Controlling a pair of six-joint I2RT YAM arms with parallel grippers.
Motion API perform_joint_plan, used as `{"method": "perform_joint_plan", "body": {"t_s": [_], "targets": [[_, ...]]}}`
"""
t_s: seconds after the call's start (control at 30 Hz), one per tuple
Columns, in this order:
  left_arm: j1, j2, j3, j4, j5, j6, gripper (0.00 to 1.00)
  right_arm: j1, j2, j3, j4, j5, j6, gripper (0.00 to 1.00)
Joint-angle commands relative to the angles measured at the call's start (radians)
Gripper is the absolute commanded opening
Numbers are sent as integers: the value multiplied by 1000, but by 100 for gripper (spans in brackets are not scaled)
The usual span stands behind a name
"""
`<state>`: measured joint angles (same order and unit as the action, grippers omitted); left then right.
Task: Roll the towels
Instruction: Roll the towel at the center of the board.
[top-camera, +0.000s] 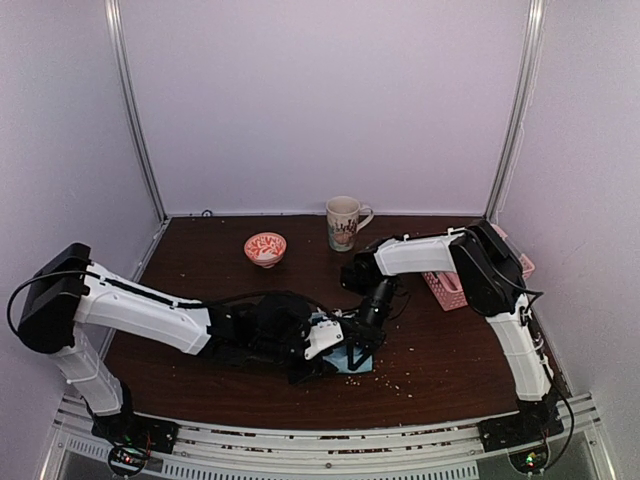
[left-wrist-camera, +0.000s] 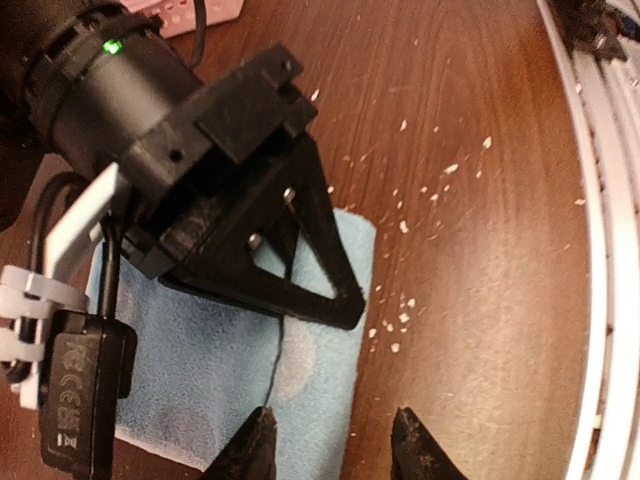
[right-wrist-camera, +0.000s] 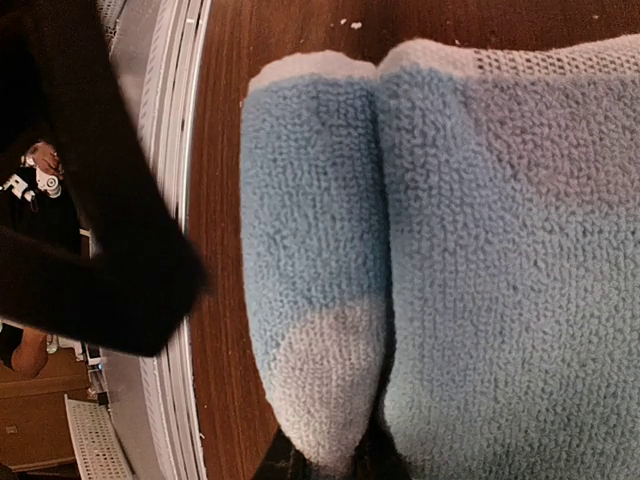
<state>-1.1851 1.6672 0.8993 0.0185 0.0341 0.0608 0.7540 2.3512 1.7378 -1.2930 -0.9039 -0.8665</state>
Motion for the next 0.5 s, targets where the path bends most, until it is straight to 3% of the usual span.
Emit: {"method": "perform_joint_plan", "body": {"t_s": [0.0, 0.47], "targets": [[-10, 87, 90, -64, -91, 133, 40, 1, 57, -39, -10, 121, -13, 12], [-16, 209, 154, -105, 40, 203, 34, 1, 61, -20, -20, 105, -13, 19]]}}
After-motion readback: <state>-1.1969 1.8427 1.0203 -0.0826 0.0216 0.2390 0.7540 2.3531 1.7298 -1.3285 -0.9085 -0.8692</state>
